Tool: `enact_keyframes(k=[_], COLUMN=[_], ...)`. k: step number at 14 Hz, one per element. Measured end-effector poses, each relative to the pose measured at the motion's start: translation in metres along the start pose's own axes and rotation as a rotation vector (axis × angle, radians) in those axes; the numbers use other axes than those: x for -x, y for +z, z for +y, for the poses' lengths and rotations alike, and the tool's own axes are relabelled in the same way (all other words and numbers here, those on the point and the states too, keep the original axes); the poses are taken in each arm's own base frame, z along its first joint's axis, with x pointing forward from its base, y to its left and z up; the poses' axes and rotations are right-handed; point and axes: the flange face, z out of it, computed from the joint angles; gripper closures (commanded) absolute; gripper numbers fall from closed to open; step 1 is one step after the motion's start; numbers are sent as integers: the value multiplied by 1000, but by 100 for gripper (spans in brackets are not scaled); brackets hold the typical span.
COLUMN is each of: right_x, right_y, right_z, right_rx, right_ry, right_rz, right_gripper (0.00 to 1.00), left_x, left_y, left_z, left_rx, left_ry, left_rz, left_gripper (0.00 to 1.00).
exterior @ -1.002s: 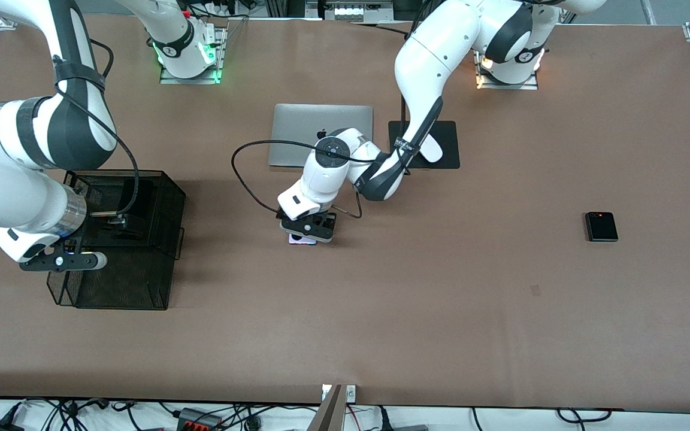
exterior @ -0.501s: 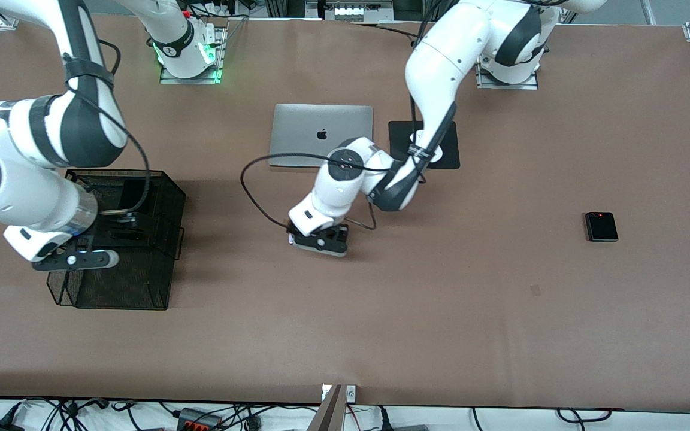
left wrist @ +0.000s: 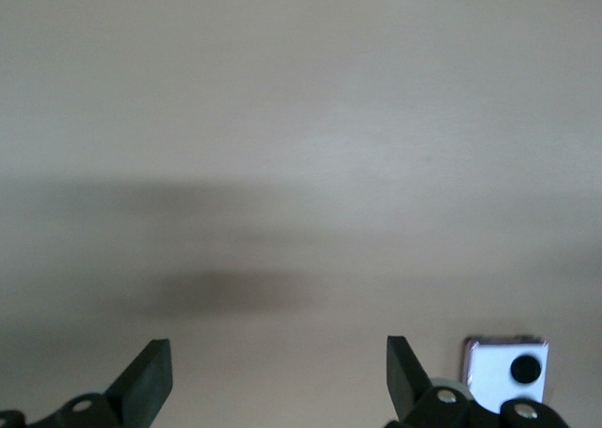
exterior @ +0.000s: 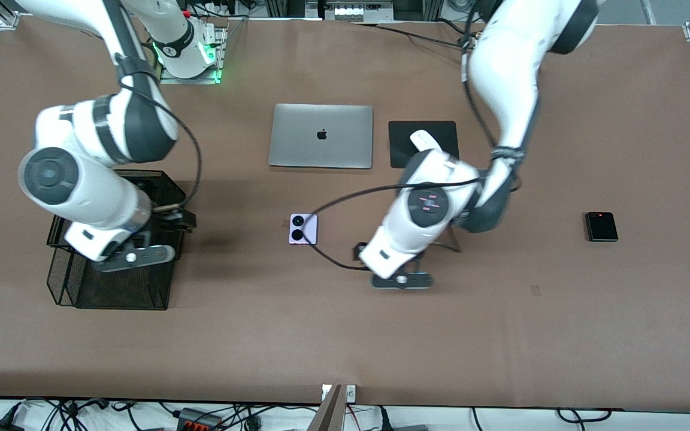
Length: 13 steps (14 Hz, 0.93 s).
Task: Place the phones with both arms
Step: 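Release the white phone while the right gripper reaches toward it, then grasp the white phone with the right gripper while the left reaches the small phone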
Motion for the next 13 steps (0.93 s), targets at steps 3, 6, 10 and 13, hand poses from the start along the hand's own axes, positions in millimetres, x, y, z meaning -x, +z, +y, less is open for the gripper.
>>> enact_keyframes(k=[3,6,10,13], right_x=[-6,-9,-4,-3], right_y=[26,63,117,151], right_z=[-69,-134,-194,-218], right_rx=[-1,-1,1,-21], right_ry=[-50,-5,106,170], right_rz=[24,61,69,76], right_gripper=[0,0,0,0], left_x=[-5,-9,-4,-5], left_y=[-12,4,33,41], left_z=[-59,-127,-223,-323], left_rx=[-49,-98,-96,-93], left_ry=[-7,4,23,87], left_rz=[-47,-72,-62,-87], left_gripper=[0,0,0,0])
